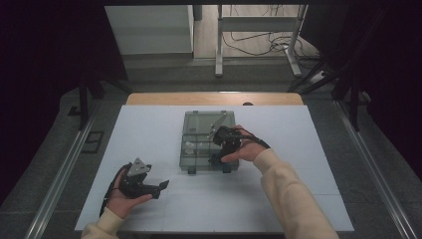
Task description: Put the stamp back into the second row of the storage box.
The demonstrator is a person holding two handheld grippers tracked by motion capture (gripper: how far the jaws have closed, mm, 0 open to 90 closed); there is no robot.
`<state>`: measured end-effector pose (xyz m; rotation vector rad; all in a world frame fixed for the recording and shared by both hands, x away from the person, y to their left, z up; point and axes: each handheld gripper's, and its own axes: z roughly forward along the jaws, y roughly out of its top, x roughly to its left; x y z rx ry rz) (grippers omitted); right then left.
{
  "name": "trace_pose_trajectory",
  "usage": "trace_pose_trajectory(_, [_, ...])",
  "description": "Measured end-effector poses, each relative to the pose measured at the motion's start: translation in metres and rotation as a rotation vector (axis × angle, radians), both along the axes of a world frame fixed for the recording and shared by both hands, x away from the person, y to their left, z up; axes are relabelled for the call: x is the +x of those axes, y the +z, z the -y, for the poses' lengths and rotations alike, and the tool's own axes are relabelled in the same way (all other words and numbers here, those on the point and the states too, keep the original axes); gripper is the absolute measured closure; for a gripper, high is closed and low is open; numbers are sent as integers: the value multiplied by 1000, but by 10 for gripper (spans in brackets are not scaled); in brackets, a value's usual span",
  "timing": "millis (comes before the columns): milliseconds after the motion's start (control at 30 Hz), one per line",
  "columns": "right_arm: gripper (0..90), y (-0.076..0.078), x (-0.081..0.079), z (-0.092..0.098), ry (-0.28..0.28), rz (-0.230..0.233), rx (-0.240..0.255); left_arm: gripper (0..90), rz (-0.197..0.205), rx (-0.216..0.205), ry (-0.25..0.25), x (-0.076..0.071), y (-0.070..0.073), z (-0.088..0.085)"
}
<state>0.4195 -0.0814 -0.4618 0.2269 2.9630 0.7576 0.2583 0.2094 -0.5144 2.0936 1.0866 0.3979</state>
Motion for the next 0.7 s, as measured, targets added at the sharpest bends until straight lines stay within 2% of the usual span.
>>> trace_pose_trajectory(267, [170, 3, -4, 5, -49, 4, 51, 129, 1, -5, 2, 0, 0, 0])
trace_pose_trajectory(433, [146, 4, -11, 10, -78, 5, 65, 130, 2, -11, 2, 1, 0, 0])
trace_pose_trajectory(467, [144, 4, -14, 14, -97, 11, 87, 130, 3, -11, 3, 1, 1, 0])
trace_pose_trajectory(500, [144, 4, -14, 14, -97, 11, 87, 130, 3, -14, 4, 1, 1, 0])
trace_pose_trajectory(567, [144, 6, -21, 21, -144, 18, 120, 130, 8, -7, 5, -1, 1, 0])
trace_pose_trajectory(600, [144, 6, -21, 21, -144, 18, 120, 130, 8, -7, 5, -1, 1, 0])
trace_pose_trajectory(633, [144, 9, -28, 27, -180, 30, 151, 130, 9, -9, 5, -1, 1, 0])
trace_pose_trajectory(667, [144, 9, -28, 27, -180, 30, 151, 130, 10, -9, 6, -1, 1, -1])
trace_pose_trajectory(700, [149, 11, -34, 35, -214, 44, 184, 130, 11, -9, 8, -1, 1, -1])
